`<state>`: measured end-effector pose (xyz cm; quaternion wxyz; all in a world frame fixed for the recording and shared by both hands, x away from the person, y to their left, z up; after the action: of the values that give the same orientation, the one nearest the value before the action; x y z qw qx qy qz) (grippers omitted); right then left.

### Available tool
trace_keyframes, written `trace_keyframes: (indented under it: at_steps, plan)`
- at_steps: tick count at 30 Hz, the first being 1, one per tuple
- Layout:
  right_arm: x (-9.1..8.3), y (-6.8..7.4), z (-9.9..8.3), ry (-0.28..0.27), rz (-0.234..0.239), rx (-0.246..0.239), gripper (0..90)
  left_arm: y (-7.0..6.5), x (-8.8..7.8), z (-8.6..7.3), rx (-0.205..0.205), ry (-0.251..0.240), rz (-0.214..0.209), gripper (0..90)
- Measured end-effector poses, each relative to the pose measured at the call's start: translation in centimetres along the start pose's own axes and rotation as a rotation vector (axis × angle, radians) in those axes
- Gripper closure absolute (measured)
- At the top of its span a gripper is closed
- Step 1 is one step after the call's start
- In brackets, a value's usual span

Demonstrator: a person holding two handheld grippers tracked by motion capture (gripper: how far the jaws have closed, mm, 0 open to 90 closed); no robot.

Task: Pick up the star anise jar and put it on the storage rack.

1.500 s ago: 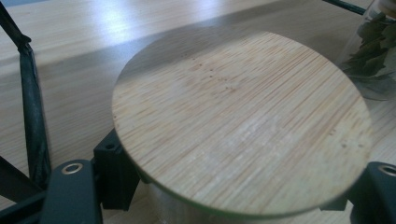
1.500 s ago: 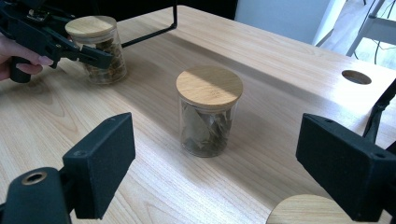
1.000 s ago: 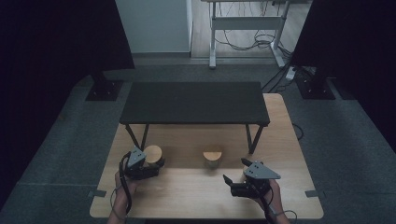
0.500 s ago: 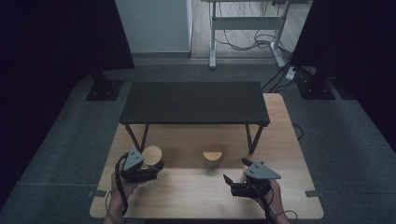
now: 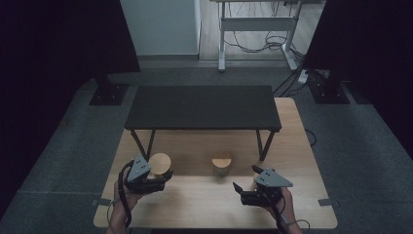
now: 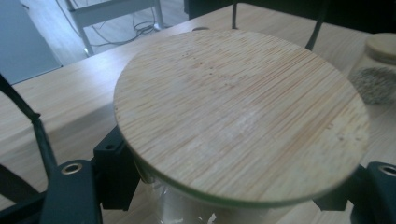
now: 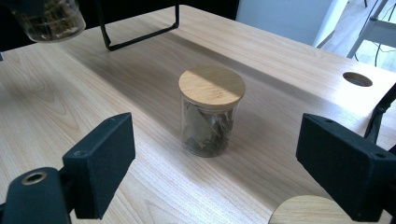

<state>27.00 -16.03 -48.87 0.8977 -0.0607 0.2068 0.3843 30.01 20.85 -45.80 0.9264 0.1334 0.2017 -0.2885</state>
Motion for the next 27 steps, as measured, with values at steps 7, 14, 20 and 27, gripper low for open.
trace_keyframes:
  at_steps: [7, 14, 20, 27]
  plan:
    - [0.1, 0.0, 0.0, -0.004, -0.005, -0.002, 11.3, -0.7, -0.8, 1.0, -0.001, -0.026, -0.017, 25.1]
    - [-0.1, 0.1, 0.1, -0.009, -0.008, -0.004, 11.3, -1.1, -1.6, 1.7, -0.008, -0.046, -0.043, 25.1]
    - [-0.1, 0.1, 0.1, -0.012, -0.013, -0.006, 11.5, -1.2, -1.7, 2.0, -0.027, -0.059, -0.058, 25.1]
    - [-0.3, 0.1, 0.3, -0.023, -0.01, -0.002, 11.4, -1.8, -2.1, 2.7, -0.033, -0.073, -0.075, 25.2]
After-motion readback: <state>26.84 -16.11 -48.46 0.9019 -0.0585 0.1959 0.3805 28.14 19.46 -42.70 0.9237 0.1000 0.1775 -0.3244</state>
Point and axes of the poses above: each handheld gripper's, and its own axes: x roughly forward along the jaws, z roughly out of its top, y roughly to its left, the point moved 2 cm from there along x, roughly forward along the jaws, and after that the axes turned 7 degrees about z, right-handed, at the moved point
